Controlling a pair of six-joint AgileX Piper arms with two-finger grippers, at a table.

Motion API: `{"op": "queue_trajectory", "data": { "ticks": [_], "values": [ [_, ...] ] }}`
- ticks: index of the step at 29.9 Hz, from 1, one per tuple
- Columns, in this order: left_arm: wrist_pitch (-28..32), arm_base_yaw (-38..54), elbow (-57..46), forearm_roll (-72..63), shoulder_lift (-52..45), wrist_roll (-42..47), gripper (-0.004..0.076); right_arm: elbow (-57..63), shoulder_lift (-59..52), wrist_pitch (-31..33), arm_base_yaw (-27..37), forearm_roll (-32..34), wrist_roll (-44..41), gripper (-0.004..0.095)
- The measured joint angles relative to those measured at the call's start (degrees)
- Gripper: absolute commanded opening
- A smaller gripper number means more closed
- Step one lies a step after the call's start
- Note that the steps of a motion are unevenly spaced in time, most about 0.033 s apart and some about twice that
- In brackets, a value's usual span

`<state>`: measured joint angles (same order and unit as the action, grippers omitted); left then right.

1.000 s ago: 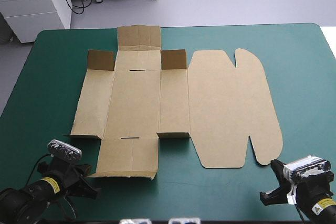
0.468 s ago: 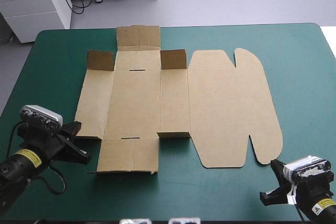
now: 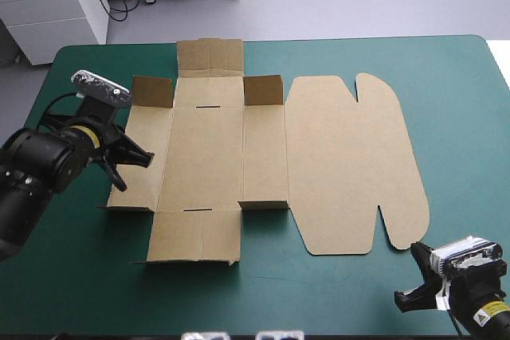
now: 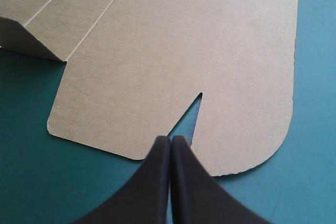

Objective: Fold the box

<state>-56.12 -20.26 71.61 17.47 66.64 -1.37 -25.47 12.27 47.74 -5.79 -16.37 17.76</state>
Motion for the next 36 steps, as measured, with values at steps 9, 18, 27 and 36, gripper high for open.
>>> {"op": "queue_trajectory", "data": {
  "ticks": [9,18,27,36],
  "values": [
    [-2.8,19.1,2.9,-23.6,8.8,-19.1,0.0017,0.0,0.0,0.0,0.0,0.0,0.0,-0.0019],
    [-8.7,38.7,3.0,-34.8,12.5,-28.5,0.0016,0.0,0.0,0.0,0.0,0.0,0.0,-0.0019],
    [-7.5,44.0,3.1,-39.6,17.5,-32.5,0.0144,0.0,0.0,0.0,0.0,0.0,0.0,-0.0019],
    [-8.8,44.0,3.2,-42.0,28.5,-32.7,0.0649,0.0,0.0,0.0,0.0,0.0,0.0,-0.0019]
  ]
}}
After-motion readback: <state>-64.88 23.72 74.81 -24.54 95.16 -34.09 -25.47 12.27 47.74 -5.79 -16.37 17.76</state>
